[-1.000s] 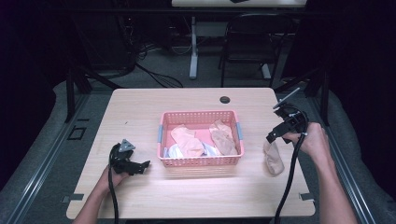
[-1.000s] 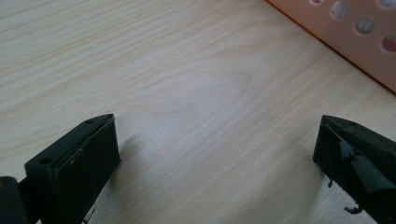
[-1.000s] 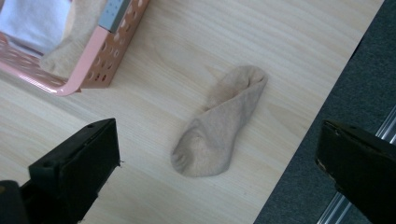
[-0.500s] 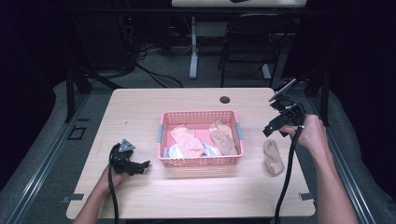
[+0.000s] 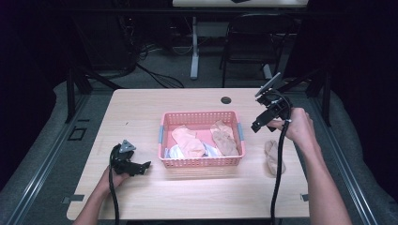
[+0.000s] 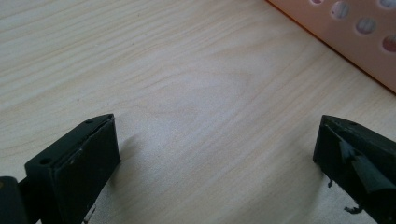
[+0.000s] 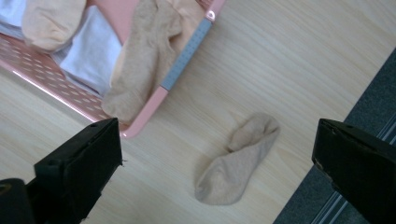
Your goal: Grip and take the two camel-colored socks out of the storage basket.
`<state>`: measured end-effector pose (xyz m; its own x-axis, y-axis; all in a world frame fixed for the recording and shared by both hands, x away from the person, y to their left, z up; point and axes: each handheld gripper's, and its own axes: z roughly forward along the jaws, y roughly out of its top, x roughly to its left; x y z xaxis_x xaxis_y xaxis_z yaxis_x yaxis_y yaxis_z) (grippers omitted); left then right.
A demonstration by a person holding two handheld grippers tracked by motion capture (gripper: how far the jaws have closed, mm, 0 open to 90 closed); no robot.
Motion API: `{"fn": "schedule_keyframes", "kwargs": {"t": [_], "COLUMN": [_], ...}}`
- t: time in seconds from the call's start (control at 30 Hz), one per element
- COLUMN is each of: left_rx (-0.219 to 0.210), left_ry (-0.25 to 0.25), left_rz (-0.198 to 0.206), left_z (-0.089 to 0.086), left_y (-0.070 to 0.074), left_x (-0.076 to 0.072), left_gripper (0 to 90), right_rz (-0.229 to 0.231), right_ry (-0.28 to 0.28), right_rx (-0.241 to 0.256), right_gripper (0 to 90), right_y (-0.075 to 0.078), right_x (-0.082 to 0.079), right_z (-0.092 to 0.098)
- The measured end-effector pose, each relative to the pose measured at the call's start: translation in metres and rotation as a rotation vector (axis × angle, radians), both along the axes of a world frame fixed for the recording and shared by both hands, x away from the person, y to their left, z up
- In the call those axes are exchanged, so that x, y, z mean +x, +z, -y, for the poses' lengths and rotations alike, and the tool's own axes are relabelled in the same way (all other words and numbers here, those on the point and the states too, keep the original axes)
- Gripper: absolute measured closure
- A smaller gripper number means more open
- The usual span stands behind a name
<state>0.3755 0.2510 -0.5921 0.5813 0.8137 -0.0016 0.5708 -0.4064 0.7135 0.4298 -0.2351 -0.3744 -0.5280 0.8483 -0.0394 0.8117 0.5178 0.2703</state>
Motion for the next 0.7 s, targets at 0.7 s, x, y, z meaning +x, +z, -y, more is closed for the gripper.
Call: {"fn": "schedule_keyframes", "kwargs": {"t": [0.7], "left_rx": [0.0], "left_ry": [0.0], "left_rz": [0.0], "left_z": [0.0], "left_y": [0.0], "left_x": [0.0], "left_gripper": [0.0], "right_rz": [-0.036], "right_ry": [0.149], "right_rx": [-0.001], "right_gripper": [5.1], "right_y": [-0.016], "right_x": [0.017], "right_z": [-0.081]}}
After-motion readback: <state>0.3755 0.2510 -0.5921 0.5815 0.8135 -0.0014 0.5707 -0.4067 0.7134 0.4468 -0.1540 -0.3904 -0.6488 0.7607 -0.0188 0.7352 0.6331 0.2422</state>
